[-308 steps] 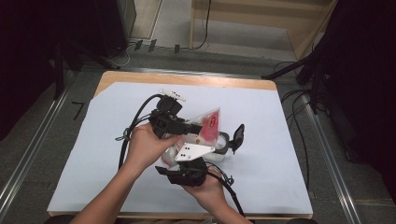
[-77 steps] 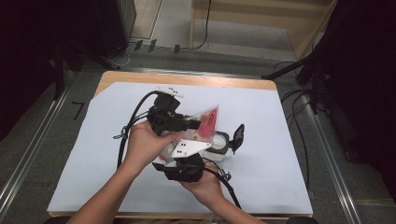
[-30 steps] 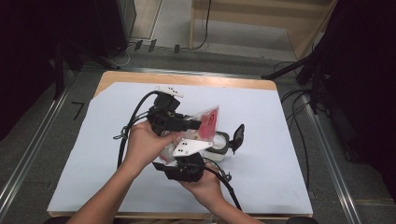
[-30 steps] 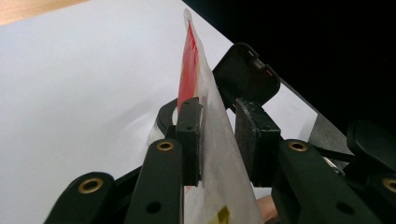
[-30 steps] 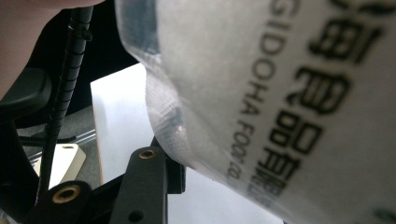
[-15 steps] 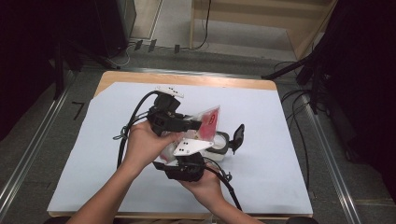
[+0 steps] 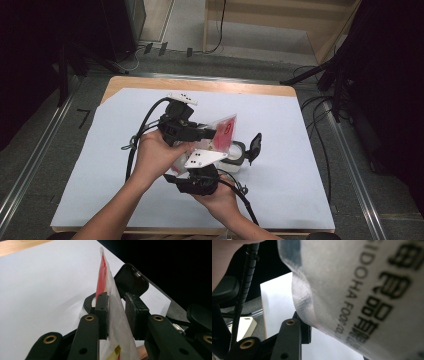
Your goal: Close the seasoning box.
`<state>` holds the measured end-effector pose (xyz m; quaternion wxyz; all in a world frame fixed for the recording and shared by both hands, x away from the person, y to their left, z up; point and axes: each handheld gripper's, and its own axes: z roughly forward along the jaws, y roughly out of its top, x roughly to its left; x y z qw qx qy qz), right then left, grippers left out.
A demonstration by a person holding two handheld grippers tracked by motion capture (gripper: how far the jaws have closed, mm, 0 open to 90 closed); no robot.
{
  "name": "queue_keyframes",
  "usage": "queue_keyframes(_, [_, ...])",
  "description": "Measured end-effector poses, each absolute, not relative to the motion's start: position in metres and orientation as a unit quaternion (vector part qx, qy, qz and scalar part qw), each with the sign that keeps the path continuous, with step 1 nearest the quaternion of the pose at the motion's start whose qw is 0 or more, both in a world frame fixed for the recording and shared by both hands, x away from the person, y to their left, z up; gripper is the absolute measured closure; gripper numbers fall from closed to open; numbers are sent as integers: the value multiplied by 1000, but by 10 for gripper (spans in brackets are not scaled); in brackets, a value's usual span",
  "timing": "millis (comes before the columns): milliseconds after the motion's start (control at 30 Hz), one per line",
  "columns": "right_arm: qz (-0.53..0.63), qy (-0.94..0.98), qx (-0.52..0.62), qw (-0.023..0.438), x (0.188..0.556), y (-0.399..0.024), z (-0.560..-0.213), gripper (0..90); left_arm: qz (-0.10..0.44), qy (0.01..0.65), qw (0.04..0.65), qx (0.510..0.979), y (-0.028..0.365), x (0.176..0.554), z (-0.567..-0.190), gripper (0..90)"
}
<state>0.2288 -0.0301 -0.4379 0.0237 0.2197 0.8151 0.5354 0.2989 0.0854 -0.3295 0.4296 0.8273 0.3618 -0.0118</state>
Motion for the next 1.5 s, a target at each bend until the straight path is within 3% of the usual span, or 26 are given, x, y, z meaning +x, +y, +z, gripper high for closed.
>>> queue_keyframes(1500, [535,816,218,22,228,-30,-439,639,-11,359,431,828,85,299,-331,739])
